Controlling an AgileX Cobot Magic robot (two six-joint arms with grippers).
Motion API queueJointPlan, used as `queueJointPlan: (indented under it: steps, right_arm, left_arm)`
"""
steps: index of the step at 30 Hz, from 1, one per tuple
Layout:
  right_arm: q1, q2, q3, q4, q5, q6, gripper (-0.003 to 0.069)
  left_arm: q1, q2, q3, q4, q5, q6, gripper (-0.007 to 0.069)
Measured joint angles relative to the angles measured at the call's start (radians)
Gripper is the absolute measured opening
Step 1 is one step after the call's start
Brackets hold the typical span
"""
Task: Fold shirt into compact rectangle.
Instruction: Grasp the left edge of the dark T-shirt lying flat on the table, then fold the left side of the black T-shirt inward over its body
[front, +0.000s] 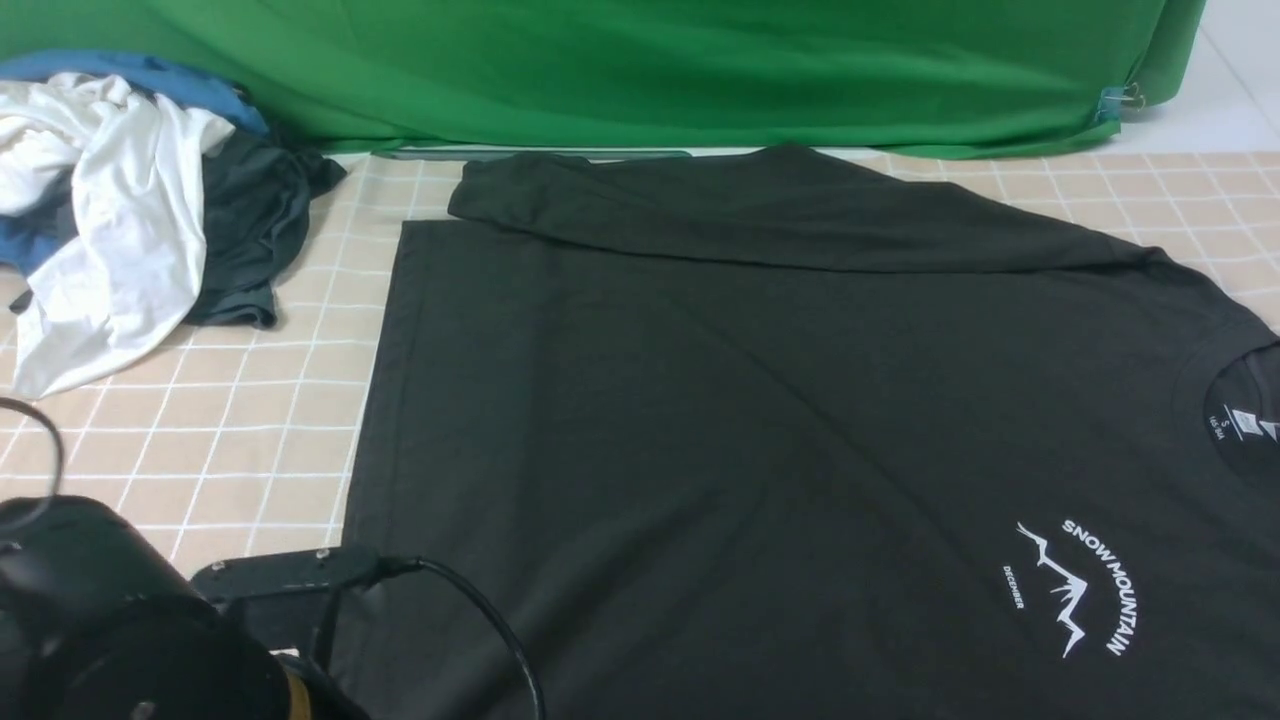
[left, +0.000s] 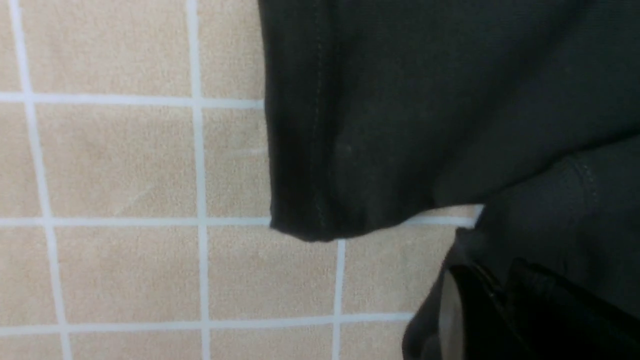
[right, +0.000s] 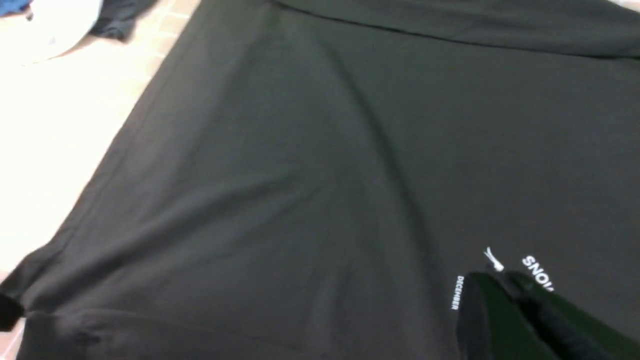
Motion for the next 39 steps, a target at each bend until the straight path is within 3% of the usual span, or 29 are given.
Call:
queueJointPlan:
  steps: [6, 10, 14, 17, 18, 20, 22, 35, 39]
  right_arm:
    - [0.0, 0.0, 0.006, 0.009, -0.003, -0.008, 0.0043]
    - [0.0, 0.0, 0.006, 0.01, -0.007, -0.023, 0.0043]
    - [0.0, 0.0, 0.006, 0.01, -0.007, -0.026, 0.0045]
    - [0.0, 0.0, 0.006, 0.01, -0.007, -0.026, 0.0045]
    - [0.0, 0.0, 0.006, 0.01, -0.007, -0.026, 0.0046]
    - [0.0, 0.0, 0.006, 0.01, -0.007, -0.027, 0.0046]
    - [0.0, 0.0, 0.006, 0.01, -0.007, -0.03, 0.0048]
    - [0.0, 0.0, 0.006, 0.011, -0.02, -0.03, 0.0059]
    - [0.0, 0.0, 0.006, 0.012, -0.025, -0.03, 0.0069]
  left_arm:
    - [0.0, 0.08, 0.01, 0.006, -0.092, -0.003, 0.0356]
    - [0.0, 0.121, 0.01, 0.002, -0.135, -0.003, 0.0412]
    - [0.0, 0.153, 0.01, -0.032, -0.138, 0.02, 0.036]
    - [0.0, 0.166, 0.01, -0.059, -0.134, 0.056, 0.0263]
    - [0.0, 0.168, 0.01, -0.08, -0.13, 0.076, 0.0176]
    - [0.0, 0.168, 0.008, -0.096, -0.119, 0.101, 0.0081]
    - [0.0, 0.158, 0.001, -0.103, -0.092, 0.112, 0.0043]
    - [0.014, 0.012, -0.273, -0.049, 0.157, 0.107, 0.0032]
    - [0.084, 0.026, -0.393, 0.025, 0.189, 0.109, 0.0032]
